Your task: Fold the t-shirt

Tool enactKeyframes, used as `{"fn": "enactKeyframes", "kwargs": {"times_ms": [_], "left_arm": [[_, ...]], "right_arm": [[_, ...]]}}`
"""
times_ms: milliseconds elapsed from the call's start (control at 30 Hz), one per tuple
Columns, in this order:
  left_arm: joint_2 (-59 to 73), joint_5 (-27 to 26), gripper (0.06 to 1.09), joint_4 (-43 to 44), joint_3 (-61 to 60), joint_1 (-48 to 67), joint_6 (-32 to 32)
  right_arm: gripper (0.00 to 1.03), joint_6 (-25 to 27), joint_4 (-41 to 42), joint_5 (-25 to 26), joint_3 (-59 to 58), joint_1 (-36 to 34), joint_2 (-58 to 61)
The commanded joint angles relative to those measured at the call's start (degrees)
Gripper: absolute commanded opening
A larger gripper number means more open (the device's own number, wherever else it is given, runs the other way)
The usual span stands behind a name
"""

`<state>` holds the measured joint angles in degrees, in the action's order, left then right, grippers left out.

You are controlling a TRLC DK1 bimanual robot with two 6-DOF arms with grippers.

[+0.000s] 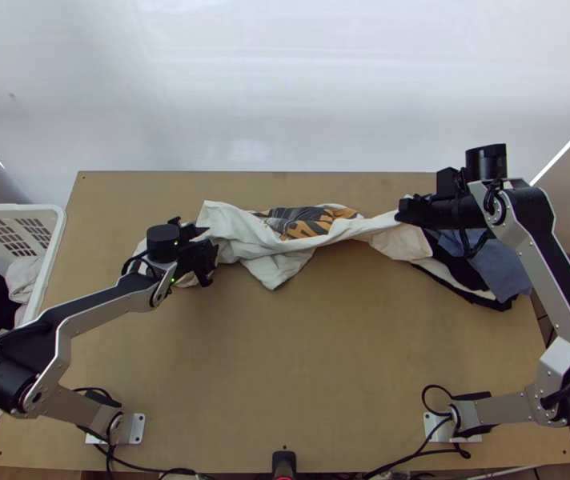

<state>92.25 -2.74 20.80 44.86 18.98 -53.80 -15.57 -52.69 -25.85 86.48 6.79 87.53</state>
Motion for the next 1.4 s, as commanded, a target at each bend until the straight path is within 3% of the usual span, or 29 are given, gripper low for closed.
{"fn": "enactKeyframes", "kwargs": {"times_ms": [0,100,233,300,433,500,533,633,767,900,1000,1133,1367], "left_arm": [[2.8,-0.2,0.68,0.6,3.0,-1.2,0.5],[3.6,-0.2,0.45,0.6,3.6,-1.2,0.5],[4.2,-0.2,0.41,0.6,4.4,-1.2,1.3],[4.2,-0.2,0.29,0.5,4.4,-1.2,1.7],[4.2,0.5,0.22,-0.2,5.1,-0.8,3.1],[4.1,2.3,0.20,-0.1,7.0,-1.0,6.7],[4.0,4.0,0.09,-1.6,9.0,-1.1,10.0],[3.3,4.9,0.09,-12.8,15.7,-1.8,16.5],[2.1,4.2,0.09,-36.1,24.7,-2.6,25.2],[2.5,0.8,0.09,-53.9,32.9,-4.0,32.9],[2.7,-4.7,0.09,-63.7,37.8,-5.4,36.0],[3.1,-13.8,0.09,-79.1,42.9,-5.7,35.2],[9.1,-18.0,0.09,-86.7,49.7,-6.2,36.3]], "right_arm": [[0.03,0.0,0.5,0.0,-0.3,0.0,0.1],[0.03,0.0,0.6,0.0,-0.5,-0.1,0.1],[0.03,0.0,0.6,0.0,-0.6,-0.1,0.1],[0.03,0.0,0.6,0.0,-0.5,-0.1,0.1],[0.03,0.0,0.7,0.0,-0.6,-0.1,0.1],[0.03,0.0,0.7,0.0,-0.6,-0.1,0.1],[0.03,0.0,0.7,0.0,-0.6,0.0,0.1],[0.03,0.0,0.9,0.0,-0.5,0.0,0.2],[0.03,0.0,1.4,0.0,-0.4,0.0,0.3],[0.03,-0.1,1.4,0.0,-0.5,0.0,0.4],[0.03,-0.2,1.4,0.0,-0.9,0.2,0.4],[0.03,-0.3,1.4,0.0,-1.1,0.7,0.3],[0.03,-0.3,1.4,0.0,-1.0,0.9,0.2]]}}
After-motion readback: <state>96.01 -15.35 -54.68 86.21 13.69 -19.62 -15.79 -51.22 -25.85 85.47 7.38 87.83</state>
